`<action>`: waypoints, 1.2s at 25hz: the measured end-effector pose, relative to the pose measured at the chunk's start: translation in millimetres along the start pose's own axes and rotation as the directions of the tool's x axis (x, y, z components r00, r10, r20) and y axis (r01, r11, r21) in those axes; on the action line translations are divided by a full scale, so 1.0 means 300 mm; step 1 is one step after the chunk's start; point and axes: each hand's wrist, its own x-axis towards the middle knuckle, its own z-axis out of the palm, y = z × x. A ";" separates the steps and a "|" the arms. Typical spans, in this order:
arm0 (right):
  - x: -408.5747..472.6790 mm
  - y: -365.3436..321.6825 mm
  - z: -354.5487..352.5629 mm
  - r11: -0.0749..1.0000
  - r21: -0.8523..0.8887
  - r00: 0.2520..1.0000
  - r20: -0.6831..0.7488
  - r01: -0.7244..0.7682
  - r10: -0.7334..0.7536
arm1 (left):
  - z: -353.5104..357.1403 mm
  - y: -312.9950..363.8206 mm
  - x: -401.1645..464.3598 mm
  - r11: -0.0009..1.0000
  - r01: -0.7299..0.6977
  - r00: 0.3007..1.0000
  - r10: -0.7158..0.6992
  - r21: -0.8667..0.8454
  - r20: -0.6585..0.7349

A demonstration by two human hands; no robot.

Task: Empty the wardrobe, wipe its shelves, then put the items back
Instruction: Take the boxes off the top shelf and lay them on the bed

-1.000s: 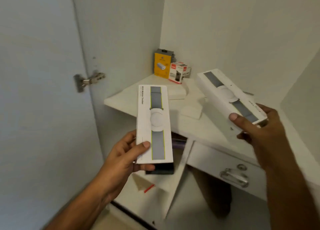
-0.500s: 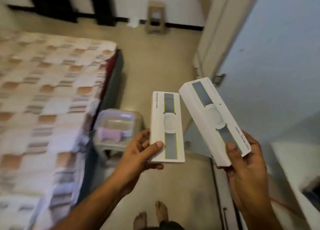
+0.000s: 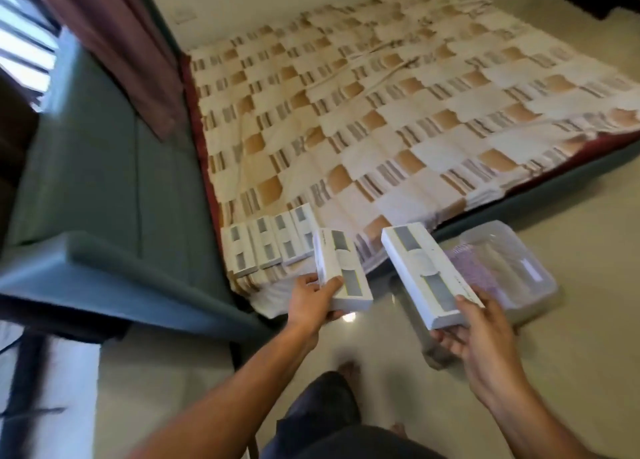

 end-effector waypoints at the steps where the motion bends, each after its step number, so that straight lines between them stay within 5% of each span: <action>1: 0.049 0.026 0.058 0.999 -0.035 0.998 0.048 -0.042 0.043 | -0.048 0.000 0.040 1.000 0.013 0.998 -0.014 -0.025 -0.061; 8: 0.357 0.167 0.532 0.930 -0.209 0.924 0.176 -0.302 0.340 | -0.296 -0.033 0.492 0.974 0.108 0.934 -0.168 -0.197 -0.317; 14: 0.643 0.343 0.971 0.823 -0.449 0.870 0.172 -0.348 0.462 | -0.564 -0.117 0.917 0.981 0.166 0.828 -0.192 -0.097 -0.527; 20: 0.880 0.612 1.279 0.762 -0.470 0.798 0.177 -0.445 0.575 | -0.699 -0.153 1.186 0.976 0.211 0.820 -0.206 -0.052 -0.533; 24: 0.974 0.809 1.362 0.735 -0.565 0.832 0.145 -0.375 0.536 | -0.746 -0.233 1.291 0.960 0.279 0.797 -0.234 -0.004 -0.557; 30: 1.001 0.923 1.364 0.562 -0.758 0.764 0.135 -0.331 0.631 | -0.775 -0.238 1.340 0.851 0.452 0.797 -0.252 0.267 -0.549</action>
